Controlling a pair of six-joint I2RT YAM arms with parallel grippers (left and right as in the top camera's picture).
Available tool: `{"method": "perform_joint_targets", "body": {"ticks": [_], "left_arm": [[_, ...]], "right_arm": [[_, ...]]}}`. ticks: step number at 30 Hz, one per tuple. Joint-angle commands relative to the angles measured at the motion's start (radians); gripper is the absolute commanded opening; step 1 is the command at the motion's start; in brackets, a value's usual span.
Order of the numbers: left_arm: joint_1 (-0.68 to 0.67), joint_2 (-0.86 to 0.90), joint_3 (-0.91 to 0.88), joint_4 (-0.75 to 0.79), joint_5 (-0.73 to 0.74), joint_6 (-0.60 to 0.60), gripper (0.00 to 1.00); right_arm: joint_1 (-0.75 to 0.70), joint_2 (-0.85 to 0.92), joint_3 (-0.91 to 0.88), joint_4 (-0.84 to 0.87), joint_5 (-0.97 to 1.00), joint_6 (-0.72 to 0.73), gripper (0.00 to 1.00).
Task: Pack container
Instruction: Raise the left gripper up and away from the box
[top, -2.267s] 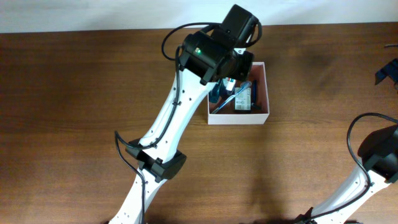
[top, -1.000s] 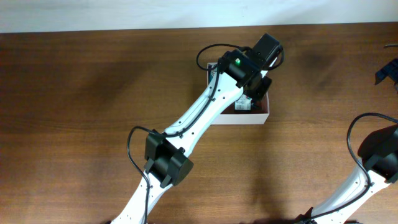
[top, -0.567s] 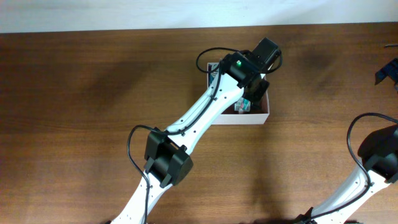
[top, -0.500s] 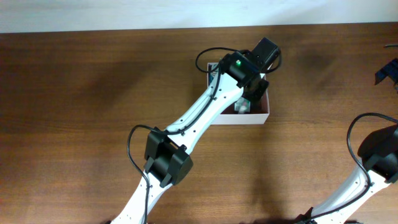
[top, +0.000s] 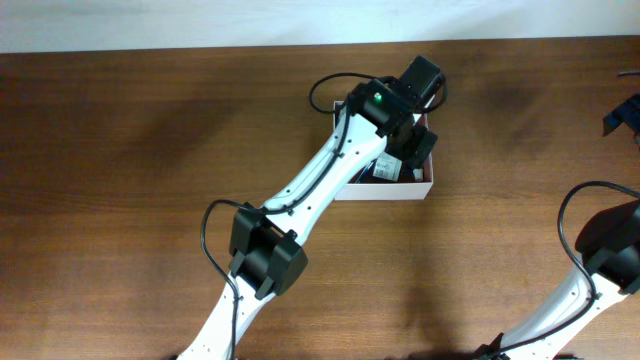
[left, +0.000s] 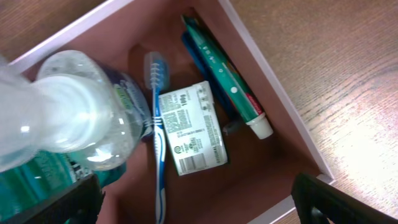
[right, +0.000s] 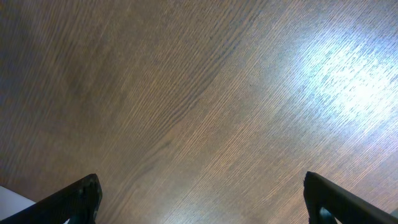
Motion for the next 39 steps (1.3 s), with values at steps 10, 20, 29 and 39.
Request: {"method": "perform_joint_targets", "body": {"ticks": [10, 20, 29, 39], "left_arm": [[0.095, -0.272, 0.044, -0.065, -0.103, 0.005, 0.99], [0.154, -0.457, 0.044, -0.077, -0.113, 0.005, 0.99], [0.161, -0.465, 0.044, -0.200, -0.113, 0.005, 0.99], [0.161, -0.465, 0.044, -0.296, -0.113, 0.005, 0.99]], "right_arm": [[-0.001, 0.009, -0.005, 0.000, 0.015, -0.010, 0.99], [-0.001, 0.009, -0.005, 0.000, 0.015, -0.010, 0.99], [-0.001, 0.009, -0.005, 0.000, 0.015, -0.010, 0.99], [-0.001, 0.009, -0.005, 0.000, 0.015, -0.010, 0.99]]}}
